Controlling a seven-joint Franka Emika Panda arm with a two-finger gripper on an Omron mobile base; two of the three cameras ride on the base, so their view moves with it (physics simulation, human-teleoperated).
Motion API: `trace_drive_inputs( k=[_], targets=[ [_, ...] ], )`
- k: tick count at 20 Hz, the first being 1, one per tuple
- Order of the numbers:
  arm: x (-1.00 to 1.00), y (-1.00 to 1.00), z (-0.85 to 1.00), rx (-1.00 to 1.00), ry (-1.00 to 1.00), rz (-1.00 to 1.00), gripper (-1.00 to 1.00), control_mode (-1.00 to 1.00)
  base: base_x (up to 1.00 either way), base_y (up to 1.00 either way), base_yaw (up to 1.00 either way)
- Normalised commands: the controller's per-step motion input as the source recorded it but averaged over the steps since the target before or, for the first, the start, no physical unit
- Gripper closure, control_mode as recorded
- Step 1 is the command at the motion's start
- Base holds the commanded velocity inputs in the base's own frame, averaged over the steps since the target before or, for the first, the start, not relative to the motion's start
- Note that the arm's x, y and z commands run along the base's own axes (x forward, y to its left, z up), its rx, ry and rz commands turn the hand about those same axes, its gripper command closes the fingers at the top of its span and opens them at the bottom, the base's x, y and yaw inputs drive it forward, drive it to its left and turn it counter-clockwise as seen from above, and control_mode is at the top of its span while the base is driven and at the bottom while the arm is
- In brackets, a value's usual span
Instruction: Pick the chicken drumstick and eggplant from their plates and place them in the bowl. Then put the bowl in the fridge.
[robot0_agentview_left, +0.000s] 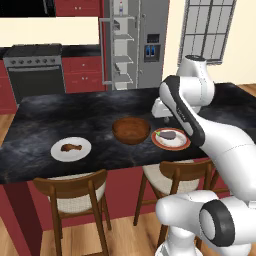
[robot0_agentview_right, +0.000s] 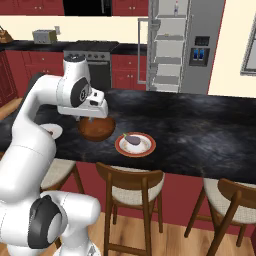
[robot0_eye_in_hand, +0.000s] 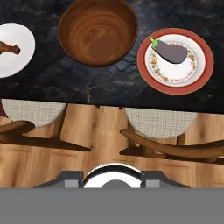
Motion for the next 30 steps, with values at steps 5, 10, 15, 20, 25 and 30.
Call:
trace_drive_inputs(
  k=[5,10,15,20,25,30],
  targets=[
    [-0.01,-0.09,-0.04,0.03,0.00,-0.07,-1.00,-1.00,0.00,0.00,0.00],
    [0.03,-0.42,-0.12,0.20,0.00,-0.36,-1.00,-1.00,0.00,0.00,0.00],
    [0.11,-0.41,-0.14,0.14,0.00,-0.43,-1.00,-1.00,0.00,0.00,0.00],
    [0.31,-0.30,-0.17,0.01,0.00,-0.34,-1.00,-1.00,0.00,0.00,0.00],
    [0.42,-0.20,-0.23,0.00,0.06,-0.40,-1.00,-1.00,0.00,0.00,0.00],
    [0.64,-0.15,-0.27,0.02,0.06,-0.17,-1.00,-1.00,0.00,0.00,0.00]
  ],
)
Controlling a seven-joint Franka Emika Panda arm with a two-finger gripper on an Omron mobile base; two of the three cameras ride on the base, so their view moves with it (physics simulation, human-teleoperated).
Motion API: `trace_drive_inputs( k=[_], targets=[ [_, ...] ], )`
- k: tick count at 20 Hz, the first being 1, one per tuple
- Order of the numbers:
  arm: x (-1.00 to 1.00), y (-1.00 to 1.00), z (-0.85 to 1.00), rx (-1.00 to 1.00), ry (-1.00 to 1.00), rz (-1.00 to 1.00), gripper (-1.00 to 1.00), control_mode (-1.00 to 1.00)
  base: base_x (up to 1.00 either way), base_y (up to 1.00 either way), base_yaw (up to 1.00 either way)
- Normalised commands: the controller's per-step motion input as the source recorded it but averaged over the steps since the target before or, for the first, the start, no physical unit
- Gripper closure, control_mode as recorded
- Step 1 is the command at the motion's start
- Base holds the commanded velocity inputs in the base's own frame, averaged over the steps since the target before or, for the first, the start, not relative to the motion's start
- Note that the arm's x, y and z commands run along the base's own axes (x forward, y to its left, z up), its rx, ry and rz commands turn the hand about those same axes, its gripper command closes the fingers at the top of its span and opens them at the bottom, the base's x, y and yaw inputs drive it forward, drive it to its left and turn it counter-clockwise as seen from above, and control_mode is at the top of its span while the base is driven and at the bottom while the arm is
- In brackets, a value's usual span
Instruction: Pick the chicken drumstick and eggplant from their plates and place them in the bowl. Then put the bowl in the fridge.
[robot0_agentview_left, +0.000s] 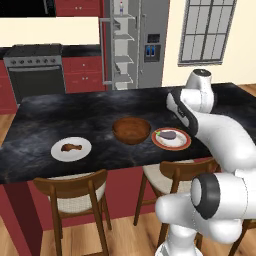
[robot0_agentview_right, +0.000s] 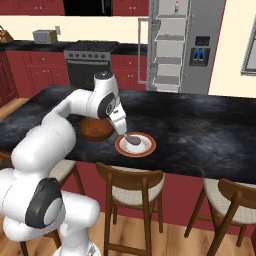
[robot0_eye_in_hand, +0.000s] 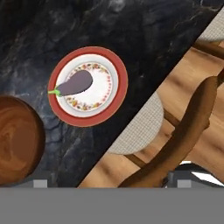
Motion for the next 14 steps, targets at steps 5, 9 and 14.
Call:
trace_drive_inputs(
  k=[5,9,14],
  targets=[
    [0.64,-0.13,-0.26,0.09,0.23,-0.01,-1.00,-1.00,0.00,0.00,0.00],
    [0.59,-0.16,-0.28,0.21,0.22,-0.01,-1.00,-1.00,0.00,0.00,0.00],
    [0.52,-0.11,-0.32,0.01,0.01,-0.13,-1.00,-1.00,0.00,0.00,0.00]
  ],
)
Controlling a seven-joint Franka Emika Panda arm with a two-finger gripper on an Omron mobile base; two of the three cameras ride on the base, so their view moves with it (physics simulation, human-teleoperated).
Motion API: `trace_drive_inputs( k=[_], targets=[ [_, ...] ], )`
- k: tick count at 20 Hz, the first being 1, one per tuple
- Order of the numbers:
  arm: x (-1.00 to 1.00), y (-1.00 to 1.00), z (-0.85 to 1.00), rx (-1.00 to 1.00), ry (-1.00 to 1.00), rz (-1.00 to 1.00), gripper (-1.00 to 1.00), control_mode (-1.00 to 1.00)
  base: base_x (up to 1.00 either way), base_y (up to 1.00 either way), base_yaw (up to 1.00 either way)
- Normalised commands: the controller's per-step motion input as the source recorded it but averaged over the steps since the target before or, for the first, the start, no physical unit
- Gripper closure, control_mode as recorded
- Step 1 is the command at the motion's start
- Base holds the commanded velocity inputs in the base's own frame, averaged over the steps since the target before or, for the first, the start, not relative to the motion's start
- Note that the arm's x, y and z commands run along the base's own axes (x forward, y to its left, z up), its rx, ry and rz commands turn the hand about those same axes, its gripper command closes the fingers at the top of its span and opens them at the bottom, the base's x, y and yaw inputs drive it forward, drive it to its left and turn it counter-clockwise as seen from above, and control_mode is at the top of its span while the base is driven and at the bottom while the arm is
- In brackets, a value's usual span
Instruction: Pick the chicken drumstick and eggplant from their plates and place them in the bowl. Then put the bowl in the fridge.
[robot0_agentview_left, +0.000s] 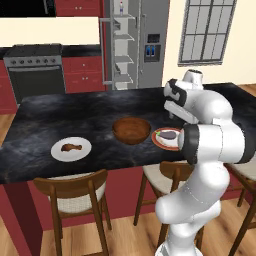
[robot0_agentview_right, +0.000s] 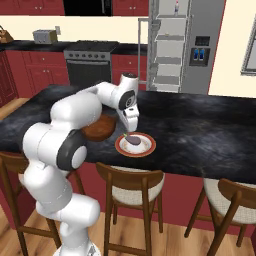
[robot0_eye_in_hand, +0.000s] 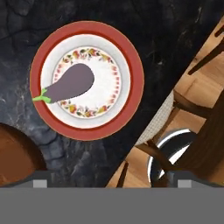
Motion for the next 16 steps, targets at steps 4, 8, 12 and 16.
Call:
trace_drive_inputs(
  k=[4,8,12,16],
  targets=[
    [0.37,-0.05,-0.44,0.00,-0.06,-0.21,-1.00,-1.00,0.00,0.00,0.00],
    [0.32,-0.06,-0.49,0.00,-0.08,-0.19,-1.00,-1.00,0.00,0.00,0.00],
    [0.21,-0.11,-0.46,0.00,0.00,-0.09,-1.00,-1.00,0.00,0.00,0.00],
    [0.36,-0.15,-0.40,0.00,0.00,0.00,-1.00,-1.00,0.00,0.00,0.00]
  ],
)
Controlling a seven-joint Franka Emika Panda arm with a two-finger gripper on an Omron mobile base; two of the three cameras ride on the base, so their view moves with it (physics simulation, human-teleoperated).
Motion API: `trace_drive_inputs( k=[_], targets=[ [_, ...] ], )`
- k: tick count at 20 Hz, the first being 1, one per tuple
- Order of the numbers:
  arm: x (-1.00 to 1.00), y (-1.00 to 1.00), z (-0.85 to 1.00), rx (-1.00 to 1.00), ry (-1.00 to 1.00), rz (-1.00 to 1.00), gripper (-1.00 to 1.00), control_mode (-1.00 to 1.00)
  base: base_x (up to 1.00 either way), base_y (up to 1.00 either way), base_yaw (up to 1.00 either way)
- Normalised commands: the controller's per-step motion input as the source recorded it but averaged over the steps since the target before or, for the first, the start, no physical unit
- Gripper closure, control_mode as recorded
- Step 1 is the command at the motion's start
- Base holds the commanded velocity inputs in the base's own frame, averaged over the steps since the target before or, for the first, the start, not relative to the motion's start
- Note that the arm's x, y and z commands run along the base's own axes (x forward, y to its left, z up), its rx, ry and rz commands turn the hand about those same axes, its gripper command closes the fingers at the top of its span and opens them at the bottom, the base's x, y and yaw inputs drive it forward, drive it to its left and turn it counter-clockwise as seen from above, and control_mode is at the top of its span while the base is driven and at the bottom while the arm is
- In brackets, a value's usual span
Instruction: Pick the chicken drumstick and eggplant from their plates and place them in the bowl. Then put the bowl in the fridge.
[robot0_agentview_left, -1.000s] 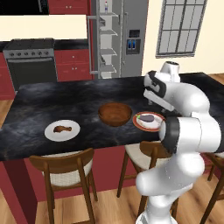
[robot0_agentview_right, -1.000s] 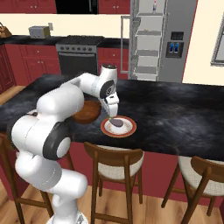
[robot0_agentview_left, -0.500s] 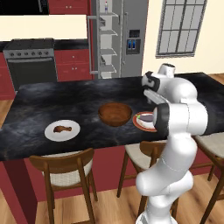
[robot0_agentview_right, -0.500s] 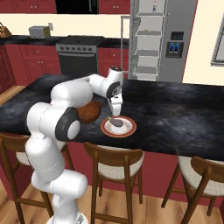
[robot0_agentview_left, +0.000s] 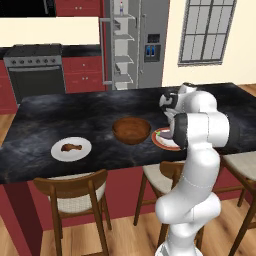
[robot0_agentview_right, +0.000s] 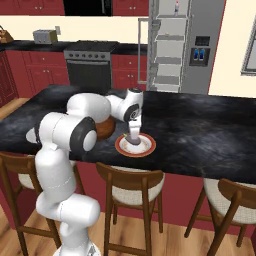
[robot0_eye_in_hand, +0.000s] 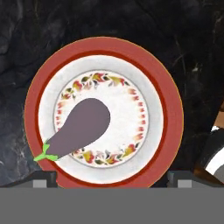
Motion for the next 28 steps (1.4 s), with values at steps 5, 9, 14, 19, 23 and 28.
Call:
trace_drive_inputs(
  k=[5,9,14,19,23,28],
  targets=[
    [0.34,-0.14,-0.37,0.03,0.00,0.00,-1.00,-1.00,0.00,0.00,0.00],
    [0.24,-0.05,-0.40,0.03,0.00,0.00,-1.00,-1.00,0.00,0.00,0.00],
    [0.25,0.00,-0.35,0.01,0.00,0.00,-1.00,-1.00,0.00,0.00,0.00],
    [0.12,0.00,-0.27,0.00,0.00,-0.01,-1.00,-1.00,0.00,0.00,0.00],
    [0.13,0.00,-0.26,0.00,0.00,-0.02,-1.00,-1.00,0.00,0.00,0.00],
    [0.02,0.01,-0.25,0.00,0.01,0.00,1.00,-1.00,0.00,0.00,0.00]
  ],
)
